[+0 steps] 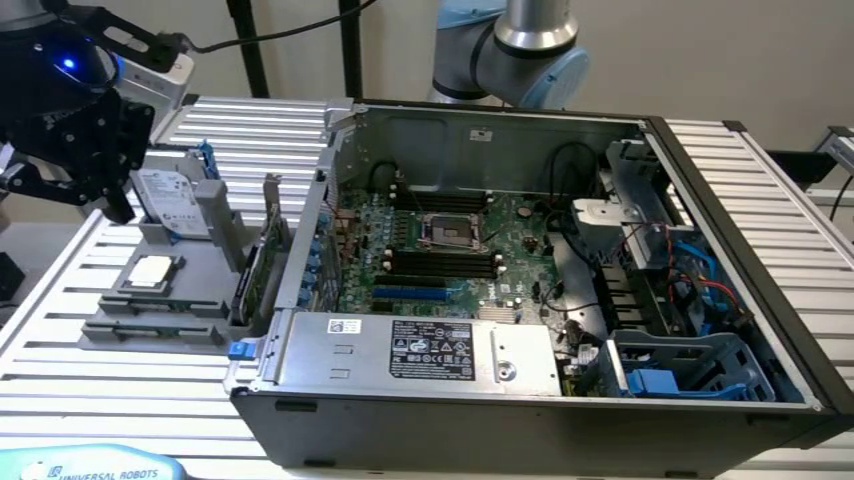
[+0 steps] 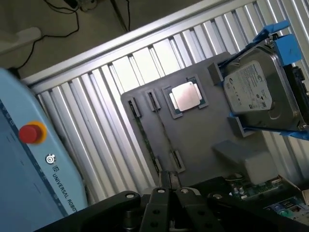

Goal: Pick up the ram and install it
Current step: 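Pick up the ram and move it above insertion slot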

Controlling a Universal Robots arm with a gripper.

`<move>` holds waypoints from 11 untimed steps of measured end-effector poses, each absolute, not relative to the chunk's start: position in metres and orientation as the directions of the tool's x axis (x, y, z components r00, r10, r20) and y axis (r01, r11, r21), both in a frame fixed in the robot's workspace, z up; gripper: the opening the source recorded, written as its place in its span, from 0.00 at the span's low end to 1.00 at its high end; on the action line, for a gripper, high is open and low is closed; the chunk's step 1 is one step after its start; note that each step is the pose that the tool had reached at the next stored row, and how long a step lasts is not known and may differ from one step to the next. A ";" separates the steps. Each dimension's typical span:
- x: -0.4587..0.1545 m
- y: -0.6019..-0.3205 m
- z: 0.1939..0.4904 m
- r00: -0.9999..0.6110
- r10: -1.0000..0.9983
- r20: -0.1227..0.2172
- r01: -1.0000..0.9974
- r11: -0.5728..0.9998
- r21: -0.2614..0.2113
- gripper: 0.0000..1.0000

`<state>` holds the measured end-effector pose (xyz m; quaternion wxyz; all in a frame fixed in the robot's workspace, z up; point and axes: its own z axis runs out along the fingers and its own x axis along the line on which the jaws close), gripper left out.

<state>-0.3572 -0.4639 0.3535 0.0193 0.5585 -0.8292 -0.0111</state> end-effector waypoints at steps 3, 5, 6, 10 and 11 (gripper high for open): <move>-0.357 -0.464 0.352 -0.325 -0.946 0.020 -0.945 0.325 0.040 0.11; -0.357 -0.464 0.351 -0.290 -0.957 0.020 -0.956 0.290 0.040 0.11; -0.357 -0.464 0.350 -0.273 -0.962 0.020 -0.961 0.274 0.040 0.11; -0.359 -0.464 0.346 -0.230 -0.973 0.020 -0.972 0.230 0.040 0.11; -0.359 -0.464 0.344 -0.223 -0.975 0.020 -0.974 0.224 0.039 0.11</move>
